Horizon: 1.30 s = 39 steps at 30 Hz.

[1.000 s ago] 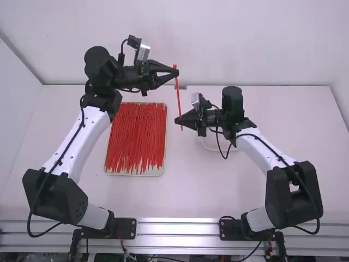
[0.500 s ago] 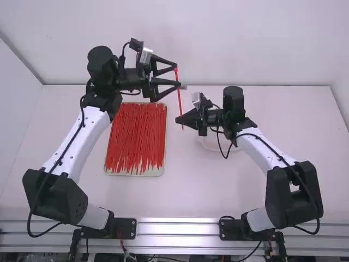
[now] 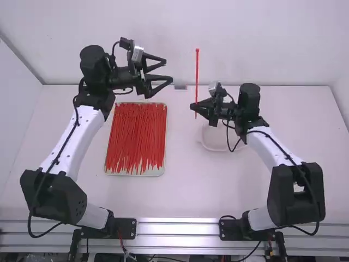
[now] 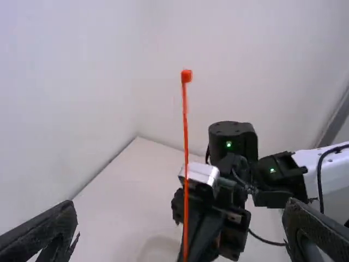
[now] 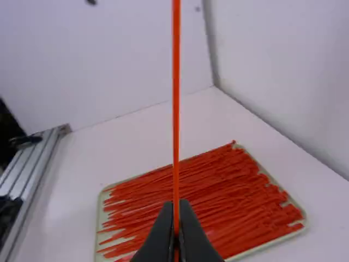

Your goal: Fasten the cable tie

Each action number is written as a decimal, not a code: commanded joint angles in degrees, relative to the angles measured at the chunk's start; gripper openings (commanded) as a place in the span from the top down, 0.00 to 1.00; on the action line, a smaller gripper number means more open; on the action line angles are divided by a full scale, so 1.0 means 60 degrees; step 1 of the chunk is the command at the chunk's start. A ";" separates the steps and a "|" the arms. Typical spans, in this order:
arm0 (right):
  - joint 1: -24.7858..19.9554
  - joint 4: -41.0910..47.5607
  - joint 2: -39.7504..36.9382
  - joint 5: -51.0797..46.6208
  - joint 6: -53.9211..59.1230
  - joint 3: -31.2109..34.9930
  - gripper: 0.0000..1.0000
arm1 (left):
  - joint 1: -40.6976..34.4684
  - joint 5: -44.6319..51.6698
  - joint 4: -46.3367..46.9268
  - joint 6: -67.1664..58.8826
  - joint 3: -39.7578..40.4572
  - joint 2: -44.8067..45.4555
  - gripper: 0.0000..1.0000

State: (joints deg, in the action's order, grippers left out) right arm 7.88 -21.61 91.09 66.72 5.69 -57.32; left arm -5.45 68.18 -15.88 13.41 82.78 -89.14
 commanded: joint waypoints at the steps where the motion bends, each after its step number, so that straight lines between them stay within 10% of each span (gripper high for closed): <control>1: -0.0153 -0.0084 -0.0076 -0.0994 -0.0659 -0.0204 1.00 | -0.0018 -0.0055 -0.0033 -0.0226 0.0244 0.0015 0.01; 12: -0.0011 0.0885 -0.0878 -0.4976 -0.1126 -0.0200 1.00 | -0.0018 -0.1038 0.0080 -0.0135 0.0248 0.0015 0.01; 39: 0.4258 0.2473 -0.2295 -1.8127 -0.2233 -0.0193 1.00 | -0.0069 -0.2062 -0.0823 0.1515 0.0248 0.0018 0.01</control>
State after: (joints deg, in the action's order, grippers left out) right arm 32.10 -6.44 77.08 -31.81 -6.63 -57.32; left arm -5.48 56.25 -19.90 19.99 82.78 -89.14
